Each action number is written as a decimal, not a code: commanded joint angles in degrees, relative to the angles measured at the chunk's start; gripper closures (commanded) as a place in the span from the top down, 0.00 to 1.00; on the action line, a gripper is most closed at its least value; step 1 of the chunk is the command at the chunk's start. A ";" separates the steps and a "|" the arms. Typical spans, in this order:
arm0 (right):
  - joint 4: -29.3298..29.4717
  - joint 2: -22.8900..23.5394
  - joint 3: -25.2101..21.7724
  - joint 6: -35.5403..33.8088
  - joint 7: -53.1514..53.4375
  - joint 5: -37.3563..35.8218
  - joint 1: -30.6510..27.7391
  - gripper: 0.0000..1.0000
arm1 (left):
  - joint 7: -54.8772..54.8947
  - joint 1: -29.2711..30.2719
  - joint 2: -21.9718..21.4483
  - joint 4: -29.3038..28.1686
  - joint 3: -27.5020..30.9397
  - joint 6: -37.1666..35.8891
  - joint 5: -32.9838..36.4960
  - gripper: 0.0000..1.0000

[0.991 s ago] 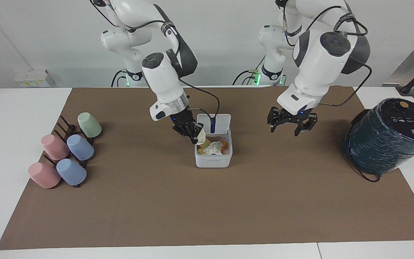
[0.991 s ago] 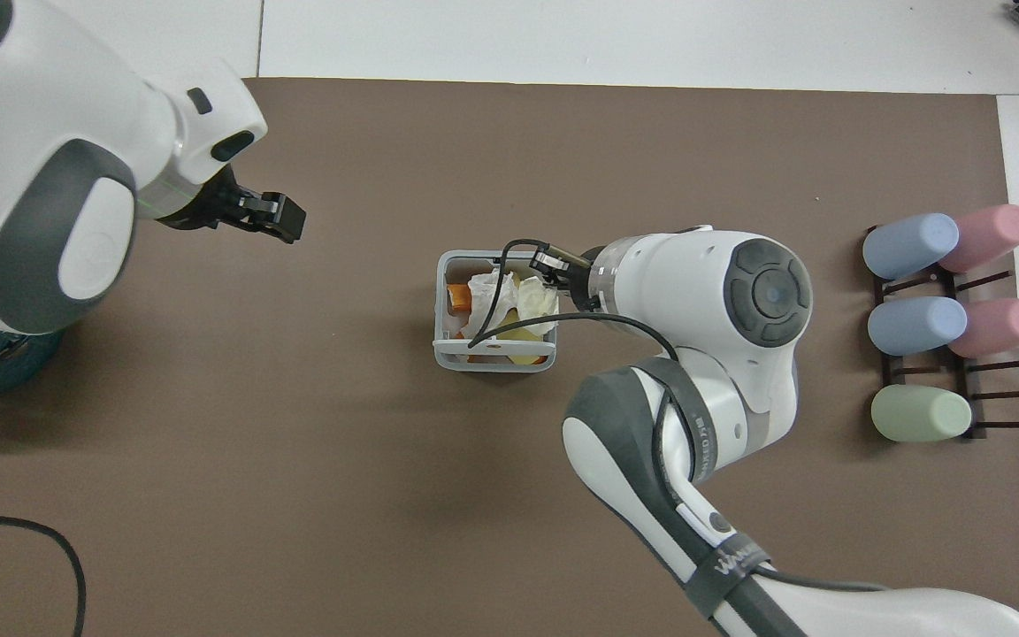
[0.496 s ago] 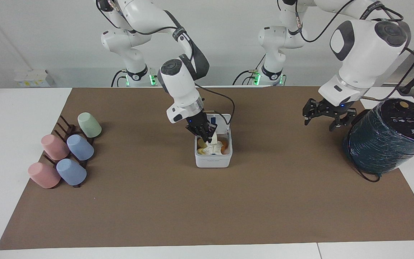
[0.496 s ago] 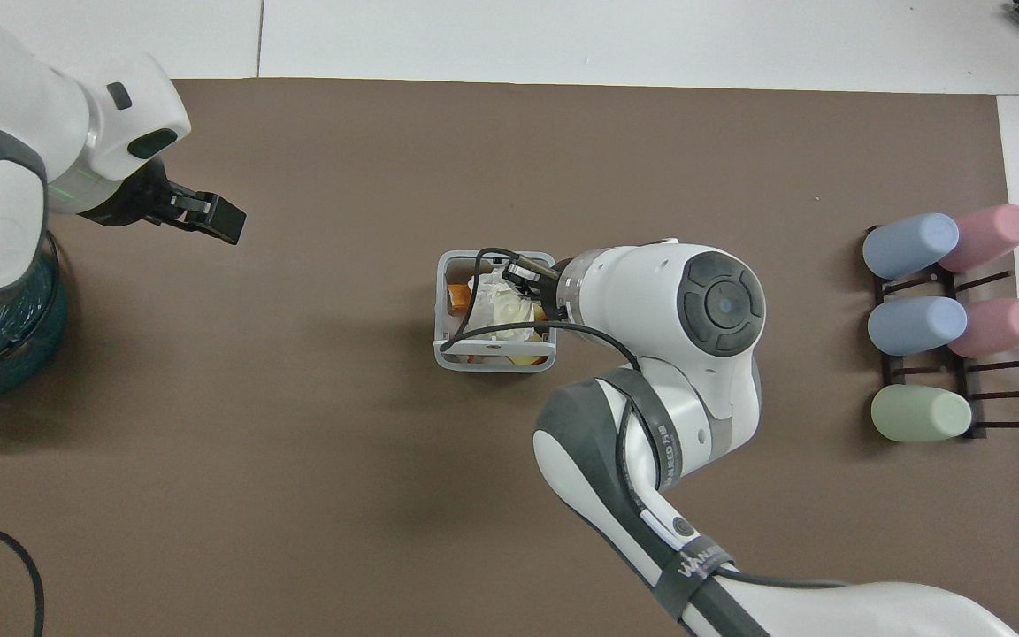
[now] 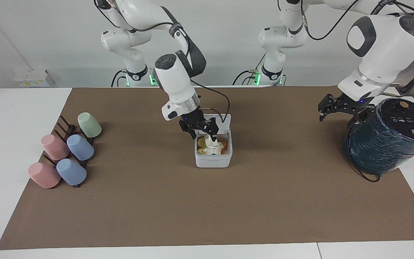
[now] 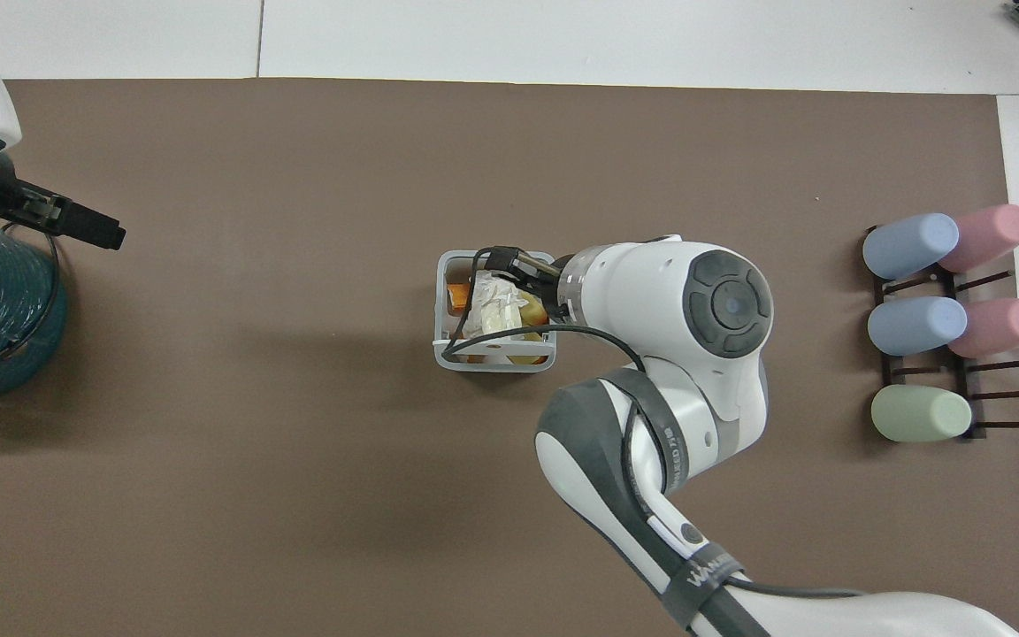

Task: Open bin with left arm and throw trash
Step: 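Release the scrap into the bin while the left gripper returns to rest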

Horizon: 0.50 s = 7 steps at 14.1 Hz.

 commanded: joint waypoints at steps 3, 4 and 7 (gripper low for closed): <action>-6.22 -10.89 0.38 -8.08 -5.82 -0.92 -6.60 1.00 | 0.45 -0.20 -1.82 -1.95 -0.18 0.89 2.41 1.00; -6.22 -12.12 0.38 -11.07 -9.24 -0.92 -9.06 1.00 | 0.36 -0.28 -1.82 -1.95 -0.18 0.89 2.67 1.00; -6.04 -15.03 0.38 -16.97 -18.39 -2.93 -14.86 1.00 | 0.28 -0.72 -2.17 -1.95 -0.18 0.98 3.11 1.00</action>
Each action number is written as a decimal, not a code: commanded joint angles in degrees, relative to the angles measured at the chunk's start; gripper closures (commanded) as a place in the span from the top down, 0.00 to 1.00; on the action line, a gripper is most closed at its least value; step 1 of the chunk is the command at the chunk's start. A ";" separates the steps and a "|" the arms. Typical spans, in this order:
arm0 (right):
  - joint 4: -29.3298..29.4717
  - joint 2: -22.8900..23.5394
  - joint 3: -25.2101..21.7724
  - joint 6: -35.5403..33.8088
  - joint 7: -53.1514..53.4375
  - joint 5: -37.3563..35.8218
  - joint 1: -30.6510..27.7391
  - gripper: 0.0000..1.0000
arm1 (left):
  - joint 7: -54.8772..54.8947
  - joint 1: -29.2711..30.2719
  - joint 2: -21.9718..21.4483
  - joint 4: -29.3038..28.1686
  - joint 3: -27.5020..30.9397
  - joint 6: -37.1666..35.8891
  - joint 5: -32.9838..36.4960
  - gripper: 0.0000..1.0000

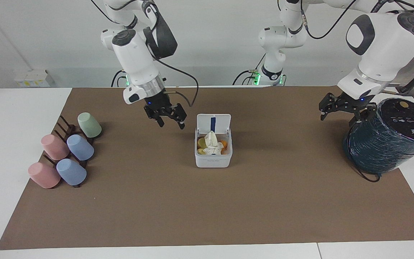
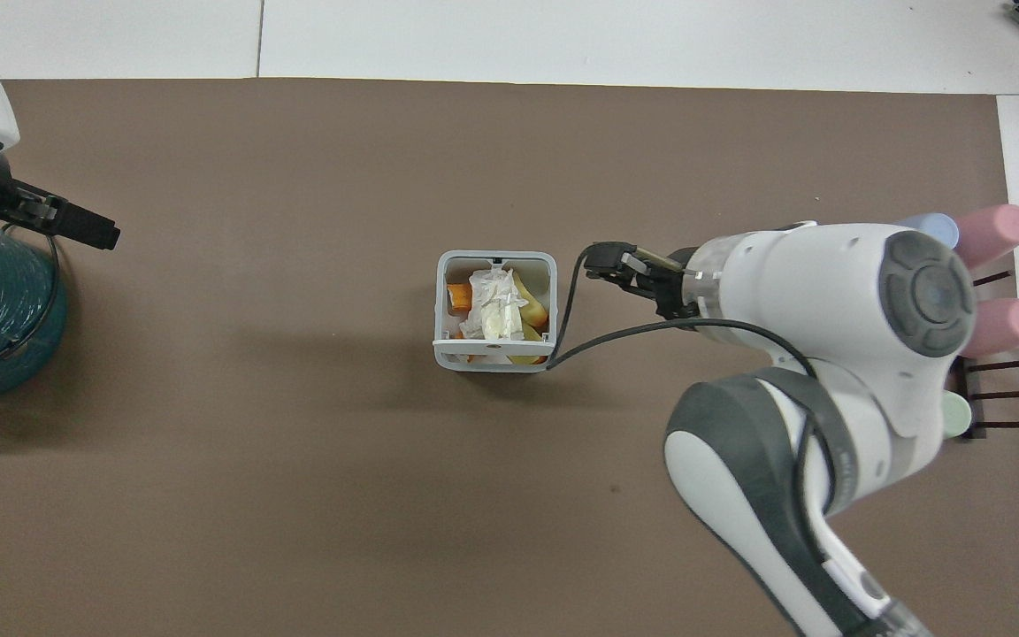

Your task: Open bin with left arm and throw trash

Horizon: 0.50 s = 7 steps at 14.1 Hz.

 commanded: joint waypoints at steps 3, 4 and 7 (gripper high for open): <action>0.67 -4.01 0.40 -8.30 -11.54 -4.34 -8.40 1.00 | 0.19 -0.74 -1.96 -1.95 -0.06 0.95 1.65 1.00; 2.43 -4.02 0.40 -11.20 -14.08 -6.96 -10.24 1.00 | 0.19 -0.74 -1.88 -1.95 -0.06 1.03 1.65 1.00; 7.96 -2.88 0.48 -16.40 -18.41 -9.44 -13.50 1.00 | 0.27 -0.74 -1.96 -1.95 -0.06 1.12 1.65 1.00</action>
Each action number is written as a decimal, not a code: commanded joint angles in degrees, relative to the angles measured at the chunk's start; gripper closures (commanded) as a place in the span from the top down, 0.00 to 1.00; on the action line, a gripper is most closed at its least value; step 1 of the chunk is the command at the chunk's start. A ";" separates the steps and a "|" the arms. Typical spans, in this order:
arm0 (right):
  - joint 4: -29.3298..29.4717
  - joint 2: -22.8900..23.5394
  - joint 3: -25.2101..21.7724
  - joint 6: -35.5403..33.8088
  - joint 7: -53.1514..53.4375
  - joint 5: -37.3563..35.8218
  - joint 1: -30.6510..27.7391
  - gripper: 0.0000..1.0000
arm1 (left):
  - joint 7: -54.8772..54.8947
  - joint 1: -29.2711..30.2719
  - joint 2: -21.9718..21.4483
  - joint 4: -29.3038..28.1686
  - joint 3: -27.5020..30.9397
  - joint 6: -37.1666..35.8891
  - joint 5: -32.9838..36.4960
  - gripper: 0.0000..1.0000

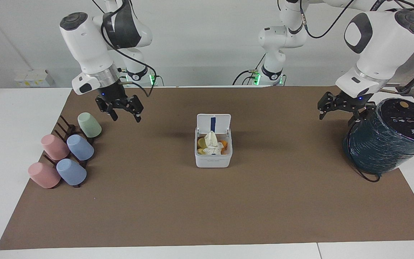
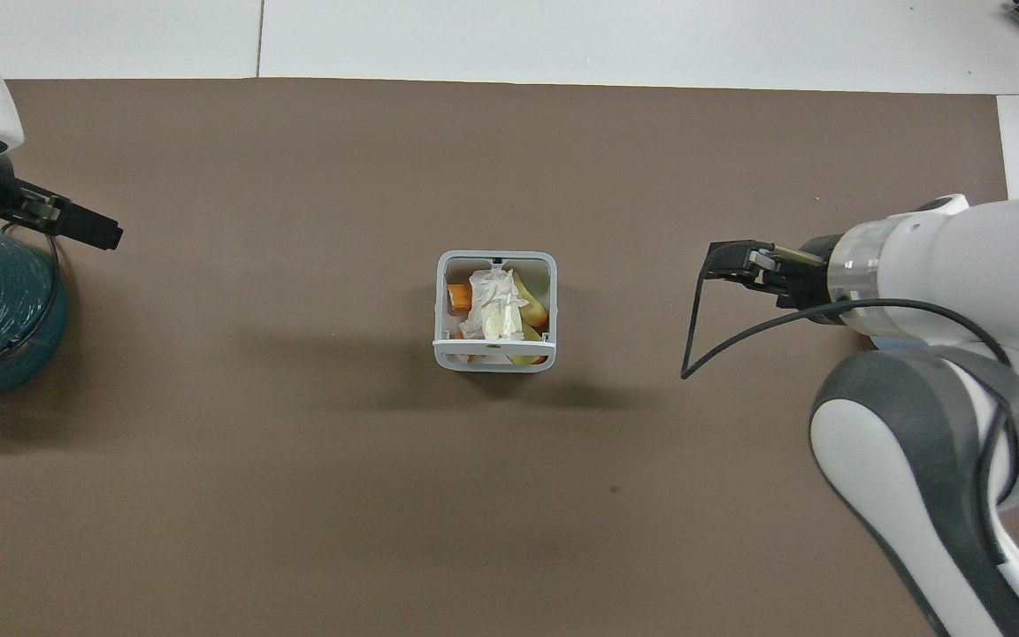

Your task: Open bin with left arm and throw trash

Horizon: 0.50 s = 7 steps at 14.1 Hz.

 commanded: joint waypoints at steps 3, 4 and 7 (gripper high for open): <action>13.06 4.33 0.83 -12.50 -2.31 -7.37 -2.28 1.00 | 0.27 -0.41 -1.70 -1.95 0.03 1.05 1.45 1.00; 15.09 4.69 0.84 -14.62 -2.31 -8.00 -2.36 1.00 | 0.27 -0.41 -1.70 -1.95 0.03 1.14 1.45 1.00; 15.65 5.30 0.75 -17.10 -2.22 -8.27 -2.28 1.00 | 0.27 -0.49 -1.70 -2.04 0.03 1.06 1.45 1.00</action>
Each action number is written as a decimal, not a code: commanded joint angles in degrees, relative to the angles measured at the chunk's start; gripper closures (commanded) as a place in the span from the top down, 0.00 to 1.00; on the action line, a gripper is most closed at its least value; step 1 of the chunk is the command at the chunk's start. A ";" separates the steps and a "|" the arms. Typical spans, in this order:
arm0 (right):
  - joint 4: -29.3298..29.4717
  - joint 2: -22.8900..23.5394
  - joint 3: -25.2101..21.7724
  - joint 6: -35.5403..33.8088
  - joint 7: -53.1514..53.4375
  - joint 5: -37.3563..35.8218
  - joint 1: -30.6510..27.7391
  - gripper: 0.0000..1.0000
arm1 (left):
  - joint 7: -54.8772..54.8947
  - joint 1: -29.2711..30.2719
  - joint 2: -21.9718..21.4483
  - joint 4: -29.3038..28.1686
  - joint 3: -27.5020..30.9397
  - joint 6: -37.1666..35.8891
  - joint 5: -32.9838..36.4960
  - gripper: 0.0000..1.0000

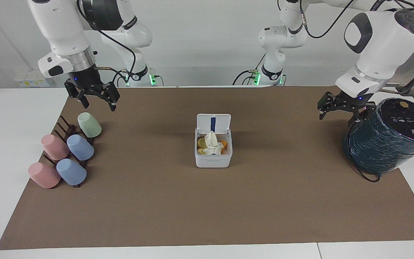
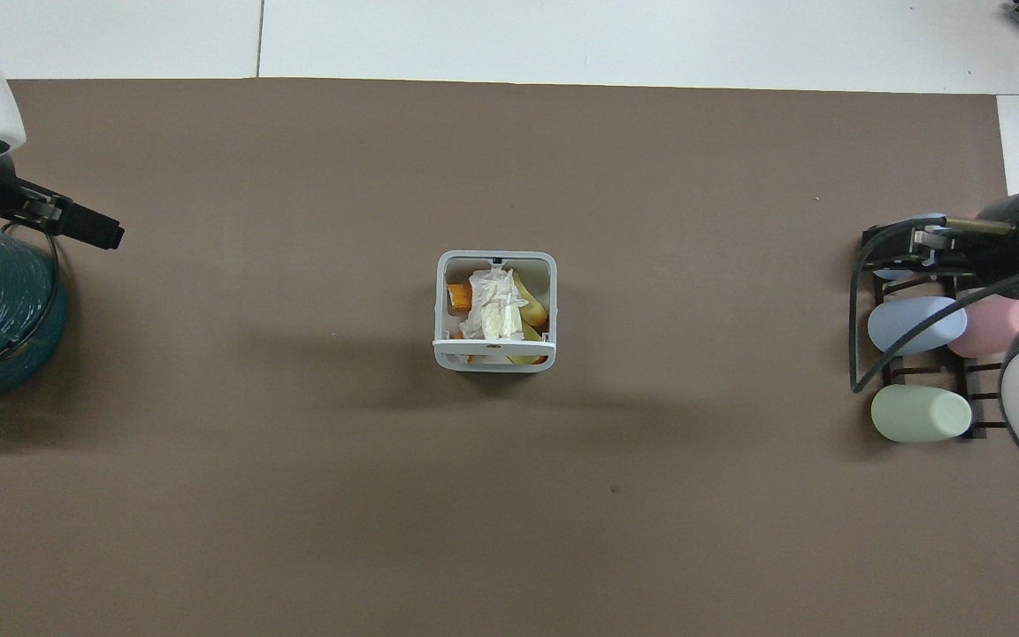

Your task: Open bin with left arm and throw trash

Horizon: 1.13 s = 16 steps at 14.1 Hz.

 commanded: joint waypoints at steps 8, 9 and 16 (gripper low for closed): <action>1.54 1.89 0.64 -2.87 -1.43 -1.96 -0.58 1.00 | 0.27 -0.40 -1.69 -2.04 0.08 1.01 1.44 1.00; 1.80 1.89 0.64 -3.23 -2.48 -2.40 -0.66 1.00 | 0.27 -0.40 -1.69 -2.04 0.08 1.01 1.44 1.00; 2.33 1.89 0.99 -6.38 -3.01 -1.35 -0.58 1.00 | 0.19 -0.40 -1.69 -2.04 0.08 1.36 1.44 1.00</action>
